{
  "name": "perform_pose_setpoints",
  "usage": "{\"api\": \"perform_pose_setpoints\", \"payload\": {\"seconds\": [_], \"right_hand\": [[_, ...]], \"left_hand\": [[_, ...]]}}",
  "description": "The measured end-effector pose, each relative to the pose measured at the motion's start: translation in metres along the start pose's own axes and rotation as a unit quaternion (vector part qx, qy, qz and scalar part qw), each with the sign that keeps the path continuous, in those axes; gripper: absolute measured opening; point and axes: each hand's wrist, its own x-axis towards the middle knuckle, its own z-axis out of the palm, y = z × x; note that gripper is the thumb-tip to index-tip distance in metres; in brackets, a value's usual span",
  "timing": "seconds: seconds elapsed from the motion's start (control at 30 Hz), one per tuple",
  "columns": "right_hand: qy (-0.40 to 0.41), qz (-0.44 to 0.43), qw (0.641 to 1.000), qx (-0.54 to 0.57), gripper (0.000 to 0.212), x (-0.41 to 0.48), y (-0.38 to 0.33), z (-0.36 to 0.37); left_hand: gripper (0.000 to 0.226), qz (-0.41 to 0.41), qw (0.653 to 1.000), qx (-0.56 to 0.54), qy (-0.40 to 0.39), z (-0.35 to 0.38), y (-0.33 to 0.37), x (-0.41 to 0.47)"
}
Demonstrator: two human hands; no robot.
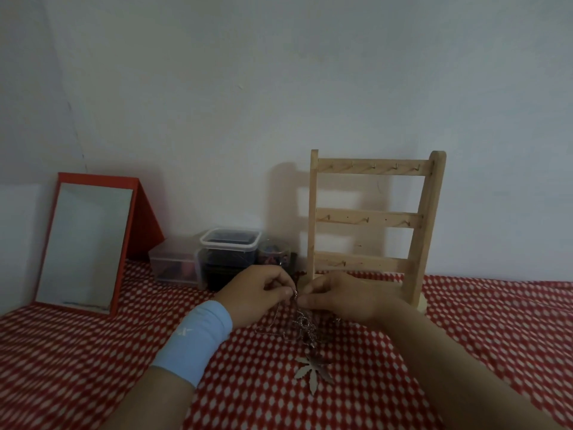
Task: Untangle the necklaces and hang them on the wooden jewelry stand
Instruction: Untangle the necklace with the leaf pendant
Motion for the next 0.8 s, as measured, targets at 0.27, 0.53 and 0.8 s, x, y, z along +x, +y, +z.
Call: {"api": "perform_pose_setpoints", "payload": {"seconds": [0.27, 0.53, 0.8], "right_hand": [[0.059, -0.001, 0.998, 0.016, 0.016, -0.004, 0.0, -0.013], [0.09, -0.034, 0.93, 0.354, 0.032, -0.001, -0.003, -0.008], [0.101, -0.051, 0.891, 0.439, 0.038, 0.001, 0.002, -0.012]], "left_hand": [[0.007, 0.026, 0.996, 0.075, 0.038, -0.024, 0.013, -0.003], [0.02, -0.068, 0.989, -0.129, 0.028, -0.014, 0.004, 0.0], [0.018, -0.093, 0.994, 0.054, 0.026, -0.023, -0.002, -0.003]]}}
